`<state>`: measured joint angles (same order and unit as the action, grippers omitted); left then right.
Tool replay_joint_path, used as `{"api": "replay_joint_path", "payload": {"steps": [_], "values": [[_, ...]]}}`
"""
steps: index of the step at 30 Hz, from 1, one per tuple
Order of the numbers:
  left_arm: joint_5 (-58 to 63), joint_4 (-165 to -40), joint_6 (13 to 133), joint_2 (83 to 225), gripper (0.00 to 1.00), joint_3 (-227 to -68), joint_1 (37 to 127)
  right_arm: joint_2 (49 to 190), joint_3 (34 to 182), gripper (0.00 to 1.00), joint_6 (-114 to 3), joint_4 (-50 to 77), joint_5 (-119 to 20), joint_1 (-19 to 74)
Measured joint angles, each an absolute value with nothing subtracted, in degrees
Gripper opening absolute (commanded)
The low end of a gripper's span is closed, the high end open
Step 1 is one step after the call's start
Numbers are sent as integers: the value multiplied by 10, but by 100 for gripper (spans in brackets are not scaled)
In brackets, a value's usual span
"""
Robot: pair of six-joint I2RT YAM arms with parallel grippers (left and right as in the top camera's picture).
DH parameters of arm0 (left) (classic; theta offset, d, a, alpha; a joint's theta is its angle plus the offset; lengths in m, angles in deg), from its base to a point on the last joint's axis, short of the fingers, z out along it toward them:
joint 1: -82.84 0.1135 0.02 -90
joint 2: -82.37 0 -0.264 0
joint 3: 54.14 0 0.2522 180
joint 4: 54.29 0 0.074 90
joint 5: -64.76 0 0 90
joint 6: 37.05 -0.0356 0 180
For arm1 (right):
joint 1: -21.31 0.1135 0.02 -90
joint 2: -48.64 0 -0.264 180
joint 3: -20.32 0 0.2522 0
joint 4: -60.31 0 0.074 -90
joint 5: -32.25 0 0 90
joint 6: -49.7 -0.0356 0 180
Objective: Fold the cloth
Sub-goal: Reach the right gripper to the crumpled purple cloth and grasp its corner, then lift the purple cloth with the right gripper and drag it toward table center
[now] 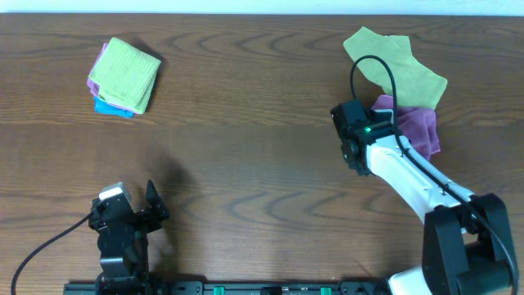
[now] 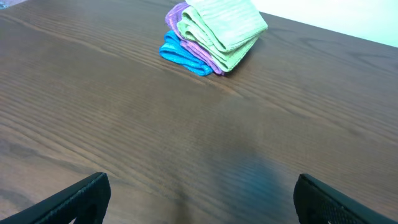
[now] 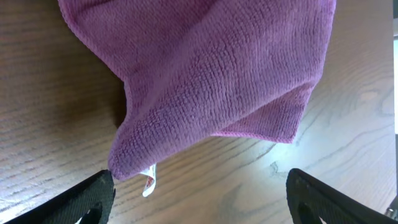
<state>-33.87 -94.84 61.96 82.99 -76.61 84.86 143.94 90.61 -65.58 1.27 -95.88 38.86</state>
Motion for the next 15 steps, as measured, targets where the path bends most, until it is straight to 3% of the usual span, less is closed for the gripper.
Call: {"api": "replay_joint_path", "payload": {"steps": [11, 15], "values": [[-339, -948, 620, 830, 95, -766, 849, 1452, 906, 86, -655, 32, -949, 389], [-339, -948, 620, 830, 95, -766, 849, 1464, 906, 71, -654, 33, -948, 386]]}}
